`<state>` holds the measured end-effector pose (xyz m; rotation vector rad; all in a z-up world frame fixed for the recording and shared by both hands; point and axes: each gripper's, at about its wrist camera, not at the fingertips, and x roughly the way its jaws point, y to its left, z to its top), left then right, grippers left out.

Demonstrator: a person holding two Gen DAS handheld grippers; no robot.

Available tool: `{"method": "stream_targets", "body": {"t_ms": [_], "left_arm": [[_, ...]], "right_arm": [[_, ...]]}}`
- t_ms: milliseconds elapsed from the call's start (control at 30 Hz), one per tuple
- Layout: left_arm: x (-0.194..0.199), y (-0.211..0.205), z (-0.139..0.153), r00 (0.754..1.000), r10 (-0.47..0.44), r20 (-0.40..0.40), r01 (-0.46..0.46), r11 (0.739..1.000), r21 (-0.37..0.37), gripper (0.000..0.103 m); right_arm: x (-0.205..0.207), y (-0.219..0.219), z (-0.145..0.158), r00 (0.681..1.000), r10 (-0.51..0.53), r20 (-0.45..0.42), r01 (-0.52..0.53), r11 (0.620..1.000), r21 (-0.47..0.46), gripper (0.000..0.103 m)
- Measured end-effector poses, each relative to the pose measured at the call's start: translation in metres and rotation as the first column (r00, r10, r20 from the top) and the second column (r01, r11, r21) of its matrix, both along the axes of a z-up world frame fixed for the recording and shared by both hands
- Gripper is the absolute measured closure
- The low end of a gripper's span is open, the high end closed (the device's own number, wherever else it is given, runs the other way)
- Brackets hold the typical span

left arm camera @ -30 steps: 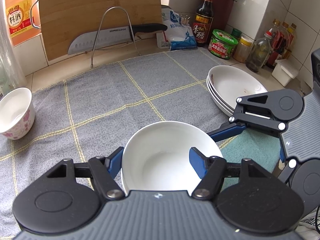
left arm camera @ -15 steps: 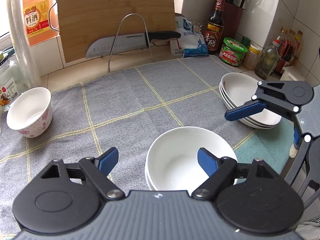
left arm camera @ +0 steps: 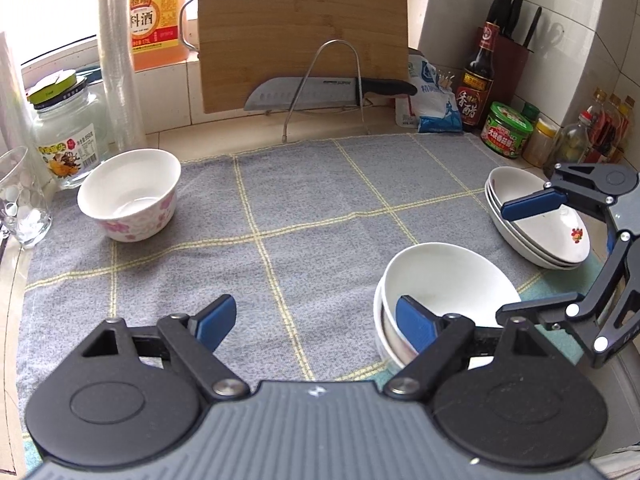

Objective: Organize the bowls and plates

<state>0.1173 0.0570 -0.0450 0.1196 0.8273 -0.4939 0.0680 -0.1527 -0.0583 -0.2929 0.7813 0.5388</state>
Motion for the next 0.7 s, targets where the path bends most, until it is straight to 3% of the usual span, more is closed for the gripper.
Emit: {"method": "stream_targets", "body": {"t_ms": [333, 700], "left_arm": [[0.036, 0.055, -0.007, 0.993, 0.103, 0.061, -0.106, 0.993, 0.059, 0.011], [0.077, 0.085, -0.019, 0.988, 0.084, 0.132, -0.100, 0.987, 0.125, 0.011]], "right_arm": [[0.037, 0.059, 0.022, 0.996, 0.063, 0.069, -0.061, 0.997, -0.036, 0.000], [0.108, 0.130, 0.021, 0.993, 0.105, 0.054, -0.102, 0.993, -0.053, 0.000]]}}
